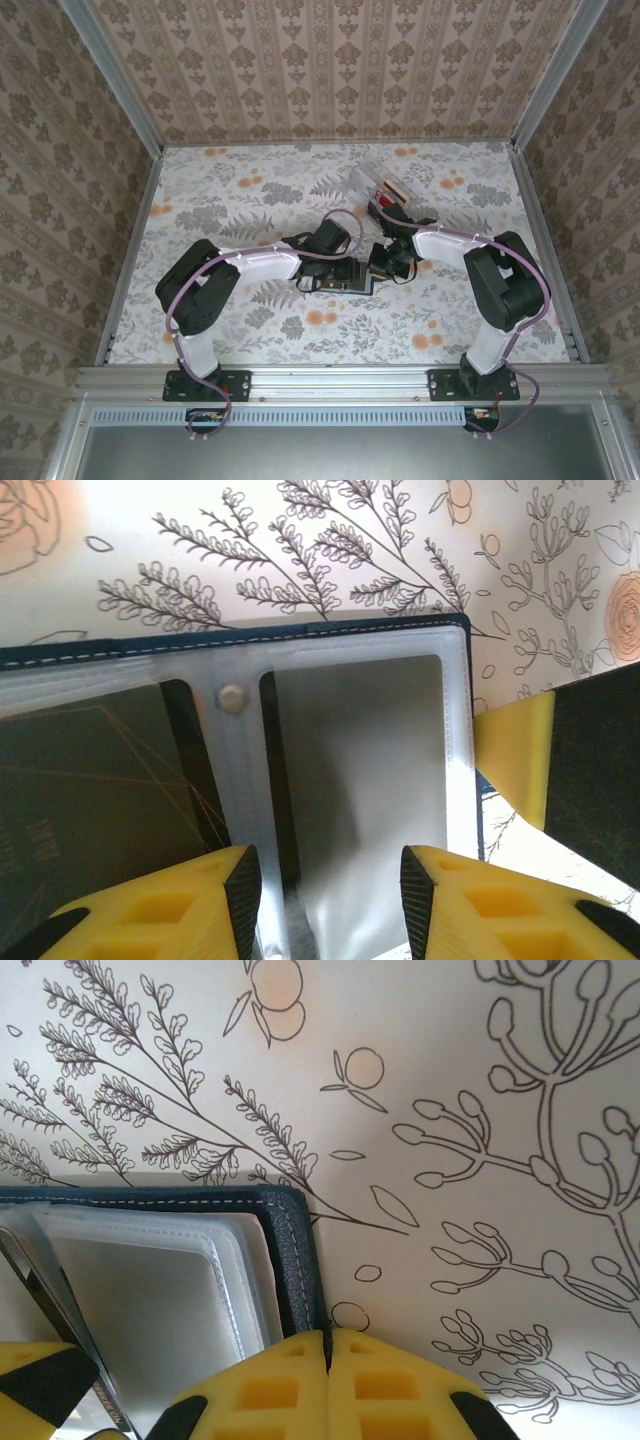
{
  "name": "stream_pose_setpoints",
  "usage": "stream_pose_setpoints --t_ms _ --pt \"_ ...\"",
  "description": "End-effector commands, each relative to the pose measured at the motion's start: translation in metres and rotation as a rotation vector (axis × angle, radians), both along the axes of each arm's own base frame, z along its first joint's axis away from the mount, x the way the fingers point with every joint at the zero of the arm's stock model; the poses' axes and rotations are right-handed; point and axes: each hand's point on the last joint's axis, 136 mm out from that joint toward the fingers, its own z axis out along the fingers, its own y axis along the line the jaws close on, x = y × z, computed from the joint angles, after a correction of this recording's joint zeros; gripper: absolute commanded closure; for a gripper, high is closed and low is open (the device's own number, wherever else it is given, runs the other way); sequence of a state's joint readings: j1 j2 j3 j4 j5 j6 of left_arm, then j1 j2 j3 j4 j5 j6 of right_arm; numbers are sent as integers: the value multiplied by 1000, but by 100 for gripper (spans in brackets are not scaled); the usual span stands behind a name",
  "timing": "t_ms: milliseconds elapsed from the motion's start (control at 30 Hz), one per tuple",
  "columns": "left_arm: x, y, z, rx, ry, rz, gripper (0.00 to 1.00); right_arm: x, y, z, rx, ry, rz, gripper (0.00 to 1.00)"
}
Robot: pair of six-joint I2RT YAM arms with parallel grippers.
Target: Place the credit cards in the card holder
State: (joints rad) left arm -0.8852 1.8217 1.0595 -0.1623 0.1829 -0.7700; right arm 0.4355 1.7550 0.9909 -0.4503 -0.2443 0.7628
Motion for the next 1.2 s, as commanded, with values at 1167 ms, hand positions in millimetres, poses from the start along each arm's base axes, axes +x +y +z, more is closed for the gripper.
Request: stream_pose_setpoints --t_ms 1167 --pt "41 75 9 -94 27 224 39 0 -15 -22 -86 86 0 97"
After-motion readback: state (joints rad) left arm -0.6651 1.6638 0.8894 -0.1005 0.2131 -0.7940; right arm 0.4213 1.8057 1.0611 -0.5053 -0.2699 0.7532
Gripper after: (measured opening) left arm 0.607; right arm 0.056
